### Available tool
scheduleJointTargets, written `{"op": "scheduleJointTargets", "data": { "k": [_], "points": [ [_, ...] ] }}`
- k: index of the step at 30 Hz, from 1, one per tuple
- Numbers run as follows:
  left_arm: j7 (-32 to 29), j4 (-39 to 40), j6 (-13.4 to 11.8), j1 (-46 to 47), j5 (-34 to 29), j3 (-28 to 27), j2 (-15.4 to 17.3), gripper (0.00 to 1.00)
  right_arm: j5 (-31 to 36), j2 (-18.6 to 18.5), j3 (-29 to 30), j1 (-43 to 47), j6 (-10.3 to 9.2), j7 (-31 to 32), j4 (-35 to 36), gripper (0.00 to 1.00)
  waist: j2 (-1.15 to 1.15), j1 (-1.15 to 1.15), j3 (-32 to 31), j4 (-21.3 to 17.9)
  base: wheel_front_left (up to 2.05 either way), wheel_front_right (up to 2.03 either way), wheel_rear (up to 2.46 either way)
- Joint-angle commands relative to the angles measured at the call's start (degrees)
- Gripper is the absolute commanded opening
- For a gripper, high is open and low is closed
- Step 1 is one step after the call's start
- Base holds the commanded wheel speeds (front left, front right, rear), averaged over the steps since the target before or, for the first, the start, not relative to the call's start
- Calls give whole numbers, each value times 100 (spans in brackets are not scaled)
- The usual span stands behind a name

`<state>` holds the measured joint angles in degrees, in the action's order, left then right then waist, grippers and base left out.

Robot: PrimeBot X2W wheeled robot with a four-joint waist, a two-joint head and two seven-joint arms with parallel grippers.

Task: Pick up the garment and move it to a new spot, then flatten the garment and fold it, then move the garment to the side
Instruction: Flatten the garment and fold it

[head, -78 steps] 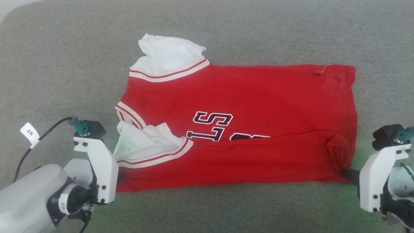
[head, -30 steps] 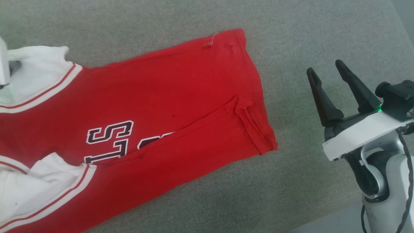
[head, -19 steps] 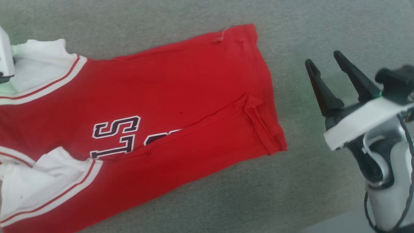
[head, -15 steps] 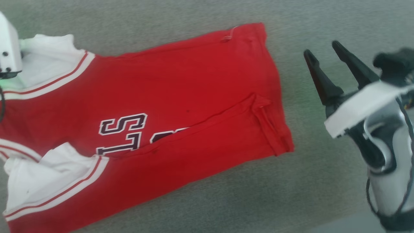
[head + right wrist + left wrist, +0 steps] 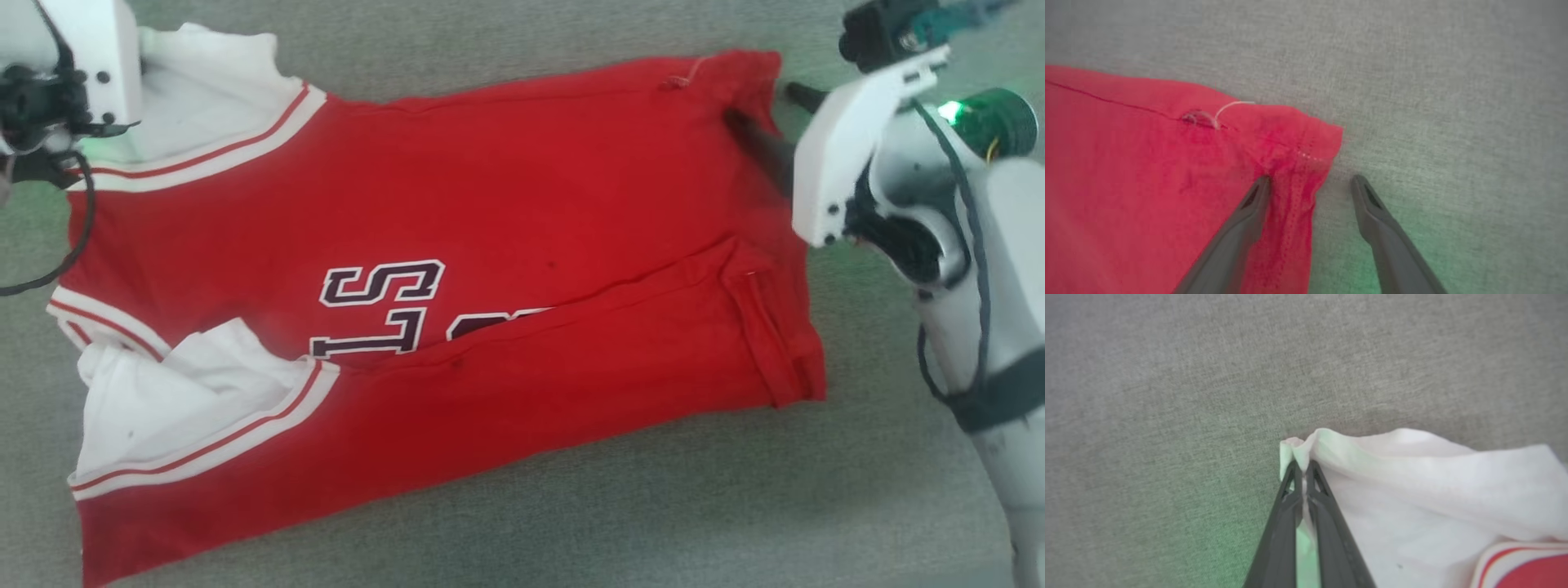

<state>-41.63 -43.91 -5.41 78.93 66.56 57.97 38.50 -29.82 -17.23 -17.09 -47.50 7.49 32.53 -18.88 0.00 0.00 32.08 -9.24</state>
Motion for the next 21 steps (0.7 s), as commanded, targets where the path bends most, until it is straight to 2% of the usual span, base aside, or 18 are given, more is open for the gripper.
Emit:
{"op": "scheduleJointTargets", "data": {
  "k": [1,4,5,6,9,10,15,21],
  "points": [
    [52,-115,44,-103,-50,76,-160,0,-31,48,-153,-182,0,282,-309,100,0,0,48,82,0,0,0],
    [145,-249,112,-77,-74,76,-261,0,-221,143,-429,-363,1,734,-872,100,0,0,71,143,0,0,0],
    [188,-295,122,-70,-70,68,-296,0,-270,163,-539,-433,1,832,-979,11,0,0,78,169,0,0,0],
    [237,-332,166,-62,-67,62,-332,0,-269,127,-633,-508,1,898,-1077,0,0,0,79,198,0,0,0],
    [321,-456,279,-33,-61,55,-390,0,-438,77,-758,-667,0,896,-1200,0,0,0,40,271,0,0,0],
    [357,-529,352,-4,-41,37,-418,0,-482,-46,-850,-728,1,867,-1215,0,0,0,-20,333,0,0,0],
    [355,-629,356,80,123,-102,-492,0,-606,-331,-880,-703,0,684,-1048,0,0,0,-241,501,0,0,0],
    [244,-381,433,26,221,-109,-523,0,-849,-711,-776,-473,0,542,-630,0,0,0,-575,741,0,0,0]
  ]
}}
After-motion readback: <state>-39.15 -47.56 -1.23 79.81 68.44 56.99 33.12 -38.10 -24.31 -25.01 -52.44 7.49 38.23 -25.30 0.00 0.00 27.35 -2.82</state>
